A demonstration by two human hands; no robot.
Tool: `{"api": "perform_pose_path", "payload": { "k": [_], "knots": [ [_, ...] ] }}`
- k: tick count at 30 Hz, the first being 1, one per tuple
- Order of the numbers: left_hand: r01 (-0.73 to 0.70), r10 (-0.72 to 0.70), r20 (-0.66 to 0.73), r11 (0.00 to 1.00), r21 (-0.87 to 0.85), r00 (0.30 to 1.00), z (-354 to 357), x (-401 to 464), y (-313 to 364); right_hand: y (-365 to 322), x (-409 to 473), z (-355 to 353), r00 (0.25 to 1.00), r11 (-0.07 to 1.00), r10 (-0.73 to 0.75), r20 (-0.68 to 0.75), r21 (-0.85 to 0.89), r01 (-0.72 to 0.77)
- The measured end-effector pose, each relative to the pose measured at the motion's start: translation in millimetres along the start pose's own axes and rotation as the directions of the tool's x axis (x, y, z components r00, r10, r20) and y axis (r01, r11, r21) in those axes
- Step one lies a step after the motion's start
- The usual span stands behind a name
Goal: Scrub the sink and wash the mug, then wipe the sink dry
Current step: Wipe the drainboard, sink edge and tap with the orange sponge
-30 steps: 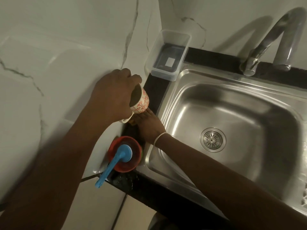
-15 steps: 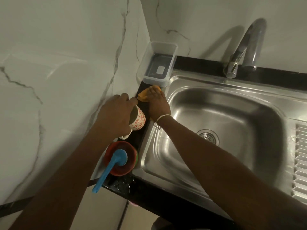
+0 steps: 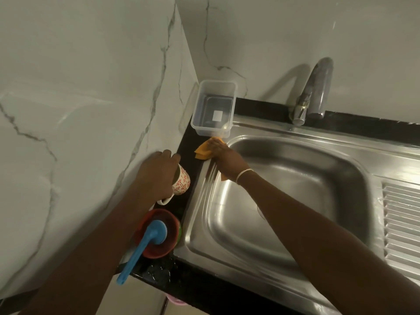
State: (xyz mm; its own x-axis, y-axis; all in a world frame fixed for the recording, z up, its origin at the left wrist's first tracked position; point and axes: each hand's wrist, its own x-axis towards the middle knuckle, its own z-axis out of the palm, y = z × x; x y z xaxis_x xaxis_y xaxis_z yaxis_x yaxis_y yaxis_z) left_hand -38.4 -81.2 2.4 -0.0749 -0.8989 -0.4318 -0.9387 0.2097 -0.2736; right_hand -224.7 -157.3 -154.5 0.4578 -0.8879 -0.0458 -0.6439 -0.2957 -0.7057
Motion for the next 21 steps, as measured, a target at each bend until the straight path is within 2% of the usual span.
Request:
{"api": "perform_pose_path", "payload": {
  "k": [6,8,10,12,14,18,21],
  "knots": [
    [0.017,-0.024,0.105,0.997,0.075,0.994,-12.9,9.7,9.3,5.5,0.7,4.8,1.000,1.000,-0.005,0.017,-0.021,0.006],
    [0.012,-0.013,-0.048,1.000,-0.020,0.999,-22.6,17.0,14.5,5.5,0.9,6.7,1.000,1.000,-0.001,0.016,-0.003,0.001],
    [-0.014,-0.020,-0.262,0.992,-0.127,0.965,-33.0,37.3,27.3,7.2,1.5,9.8,0.999,0.999,-0.003,0.036,-0.037,0.005],
    [-0.044,-0.024,-0.382,0.984,-0.170,0.924,-43.0,68.1,43.8,10.6,3.3,14.9,0.999,0.998,-0.021,0.044,-0.062,0.023],
    [-0.060,0.004,-0.395,0.990,-0.130,0.919,-48.5,95.4,57.6,13.0,5.8,18.2,0.998,0.996,-0.038,0.047,-0.080,0.042],
    [-0.070,0.054,-0.297,0.997,-0.043,0.953,-46.1,118.2,62.3,8.7,-3.4,17.1,0.994,0.992,-0.106,0.007,-0.071,0.106],
    [-0.123,0.090,-0.345,0.989,-0.076,0.934,-39.2,118.8,47.8,-12.5,-17.9,32.6,0.951,0.951,-0.307,0.022,-0.034,0.308]
  ]
}}
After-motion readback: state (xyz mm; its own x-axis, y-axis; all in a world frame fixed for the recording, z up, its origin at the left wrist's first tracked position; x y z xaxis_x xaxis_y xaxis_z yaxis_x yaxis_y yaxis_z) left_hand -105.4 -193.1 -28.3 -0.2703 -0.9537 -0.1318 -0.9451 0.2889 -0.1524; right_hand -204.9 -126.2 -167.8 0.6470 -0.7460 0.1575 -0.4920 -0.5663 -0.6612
